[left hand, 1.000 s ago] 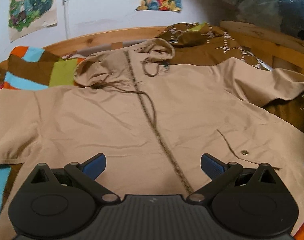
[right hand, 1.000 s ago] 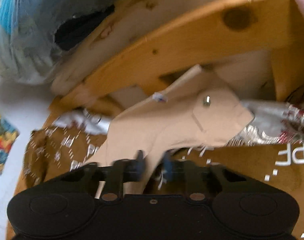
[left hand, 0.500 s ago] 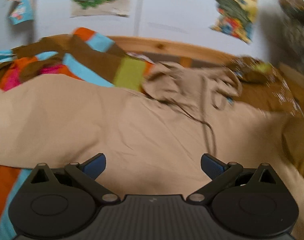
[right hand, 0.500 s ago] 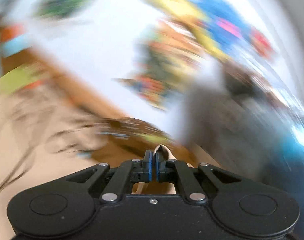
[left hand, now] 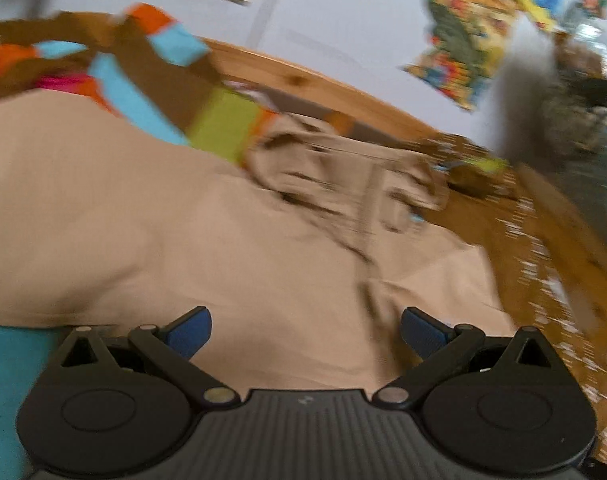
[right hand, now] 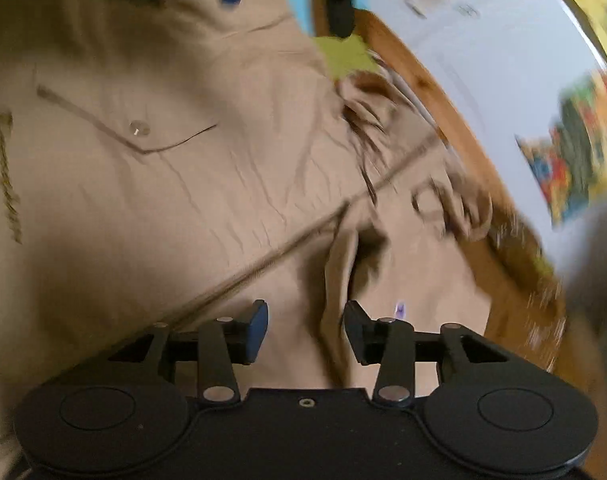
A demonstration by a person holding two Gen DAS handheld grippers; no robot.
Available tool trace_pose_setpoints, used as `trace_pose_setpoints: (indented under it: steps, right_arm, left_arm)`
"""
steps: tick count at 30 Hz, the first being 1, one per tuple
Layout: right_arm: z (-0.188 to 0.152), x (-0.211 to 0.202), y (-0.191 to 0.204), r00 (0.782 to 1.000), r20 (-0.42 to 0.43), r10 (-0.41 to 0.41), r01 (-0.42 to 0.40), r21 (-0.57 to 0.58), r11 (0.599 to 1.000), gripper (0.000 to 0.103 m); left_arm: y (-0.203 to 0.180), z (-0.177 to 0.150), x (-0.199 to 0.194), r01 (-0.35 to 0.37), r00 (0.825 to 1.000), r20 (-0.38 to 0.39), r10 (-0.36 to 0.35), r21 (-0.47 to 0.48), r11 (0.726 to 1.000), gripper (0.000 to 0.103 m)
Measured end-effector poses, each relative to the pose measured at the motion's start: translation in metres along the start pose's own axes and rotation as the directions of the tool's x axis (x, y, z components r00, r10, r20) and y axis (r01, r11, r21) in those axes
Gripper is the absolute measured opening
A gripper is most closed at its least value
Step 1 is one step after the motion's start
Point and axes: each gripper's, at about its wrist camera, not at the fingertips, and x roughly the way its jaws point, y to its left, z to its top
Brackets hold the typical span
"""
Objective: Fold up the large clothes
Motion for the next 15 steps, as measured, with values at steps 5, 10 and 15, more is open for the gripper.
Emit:
trace_pose_setpoints:
  steps: [5, 10, 15]
  right_arm:
    - [-0.033, -0.016, -0.037, 0.999, -0.029, 0.028, -0.018, 0.301, 0.954, 0.053]
    - [-0.074, -0.028, -0.067, 0.995, -0.096, -0.035, 0.075, 0.460, 0.885, 0.053]
    - [-0.116, -0.049, -0.086, 0.987, -0.138, -0.087, 0.154, 0.616, 0.772, 0.053]
  left_arm:
    - [-0.043, -0.005, 0.031, 0.154, 0.987, -0.055, -0.148, 0.140, 0.978, 0.102]
    - [-0.116, -0.003, 0.064, 0.160, 0.987, -0.089, -0.134, 0.473, 0.866, 0.102]
    - [-0.178, -0.025, 0.071, 0.297, 0.955, -0.217, -0.203, 0.725, 0.622, 0.102]
